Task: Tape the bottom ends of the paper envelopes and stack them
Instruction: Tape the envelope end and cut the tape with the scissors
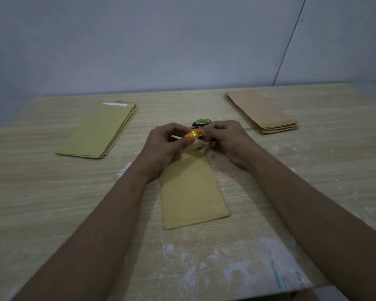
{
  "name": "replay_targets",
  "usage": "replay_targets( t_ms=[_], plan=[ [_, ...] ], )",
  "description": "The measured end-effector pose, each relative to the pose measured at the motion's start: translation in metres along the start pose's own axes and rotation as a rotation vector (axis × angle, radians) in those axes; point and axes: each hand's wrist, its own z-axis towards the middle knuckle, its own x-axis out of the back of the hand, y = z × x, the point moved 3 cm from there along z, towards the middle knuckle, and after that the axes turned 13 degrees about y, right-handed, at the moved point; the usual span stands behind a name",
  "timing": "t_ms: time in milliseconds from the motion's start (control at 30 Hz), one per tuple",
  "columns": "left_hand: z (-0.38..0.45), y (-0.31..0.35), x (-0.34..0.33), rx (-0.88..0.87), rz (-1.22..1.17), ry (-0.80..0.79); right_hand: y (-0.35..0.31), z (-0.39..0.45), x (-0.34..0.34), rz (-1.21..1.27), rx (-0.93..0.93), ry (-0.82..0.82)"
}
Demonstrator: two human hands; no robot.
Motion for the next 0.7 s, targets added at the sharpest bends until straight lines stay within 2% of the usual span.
replay_targets(
  t_ms=[167, 300, 467, 700],
  plan=[
    [-0.001, -0.0024, -0.0024, 0.01, 0.065, -0.005, 0.0006, 0.0014, -0.0003, 0.055, -0.03, -0.032],
    [0.002, -0.0064, -0.0031, 0.012, 0.051, 0.027, 0.0006, 0.0026, 0.0007, 0.012, -0.013, -0.024],
    [0.0039, -0.0067, -0.0013, -0.025, 0.056, 0.037, -0.0007, -0.0021, -0.0038, -0.071, -0.006, -0.092],
    [0.0027, -0.0056, -0.0026, -0.057, 0.089, 0.054, -0.0057, -0.0042, -0.0042, -0.016, -0.083, 0.021]
  ],
)
